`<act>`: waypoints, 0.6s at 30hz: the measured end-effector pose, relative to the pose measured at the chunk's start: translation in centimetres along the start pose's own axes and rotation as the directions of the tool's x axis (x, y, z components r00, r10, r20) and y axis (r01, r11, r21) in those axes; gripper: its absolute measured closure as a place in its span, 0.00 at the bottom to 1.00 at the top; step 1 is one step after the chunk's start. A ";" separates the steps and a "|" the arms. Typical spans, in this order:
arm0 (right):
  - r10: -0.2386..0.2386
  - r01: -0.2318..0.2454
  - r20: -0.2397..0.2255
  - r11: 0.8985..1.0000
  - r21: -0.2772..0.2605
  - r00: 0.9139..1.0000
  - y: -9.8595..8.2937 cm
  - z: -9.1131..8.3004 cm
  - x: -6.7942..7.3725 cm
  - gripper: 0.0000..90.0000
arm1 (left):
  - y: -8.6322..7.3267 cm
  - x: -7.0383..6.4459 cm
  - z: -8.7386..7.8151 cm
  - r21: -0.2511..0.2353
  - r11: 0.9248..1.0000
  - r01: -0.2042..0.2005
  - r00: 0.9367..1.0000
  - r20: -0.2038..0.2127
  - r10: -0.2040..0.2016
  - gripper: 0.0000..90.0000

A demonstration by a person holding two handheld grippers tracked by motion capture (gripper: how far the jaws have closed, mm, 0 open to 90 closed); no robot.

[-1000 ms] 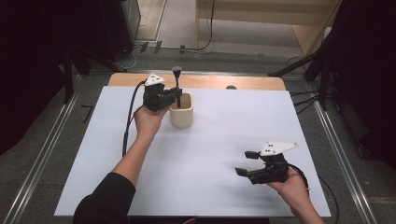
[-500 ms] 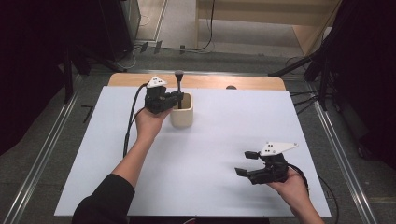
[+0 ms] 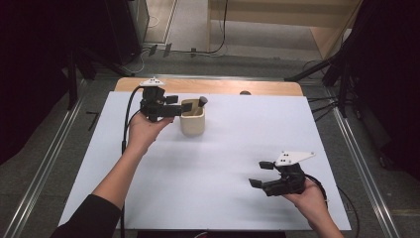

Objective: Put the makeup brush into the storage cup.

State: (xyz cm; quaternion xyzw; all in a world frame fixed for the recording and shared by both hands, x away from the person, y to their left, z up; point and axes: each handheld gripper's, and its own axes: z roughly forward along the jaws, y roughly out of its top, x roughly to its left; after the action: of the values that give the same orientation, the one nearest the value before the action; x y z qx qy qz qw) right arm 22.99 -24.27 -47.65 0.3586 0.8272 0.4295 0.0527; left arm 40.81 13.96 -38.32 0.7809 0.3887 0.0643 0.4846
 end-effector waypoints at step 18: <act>0.006 -0.006 0.001 1.000 -0.001 1.000 -0.1 0.0 0.1 0.28 | -2.7 0.1 -2.5 0.090 0.996 -0.012 0.999 0.040 0.008 0.30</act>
State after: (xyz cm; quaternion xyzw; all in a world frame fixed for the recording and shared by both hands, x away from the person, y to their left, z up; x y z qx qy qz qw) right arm 22.88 -24.28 -47.66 0.3611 0.8259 0.4299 0.0521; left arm 38.21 16.38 -39.22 0.8050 0.3777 0.0334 0.4564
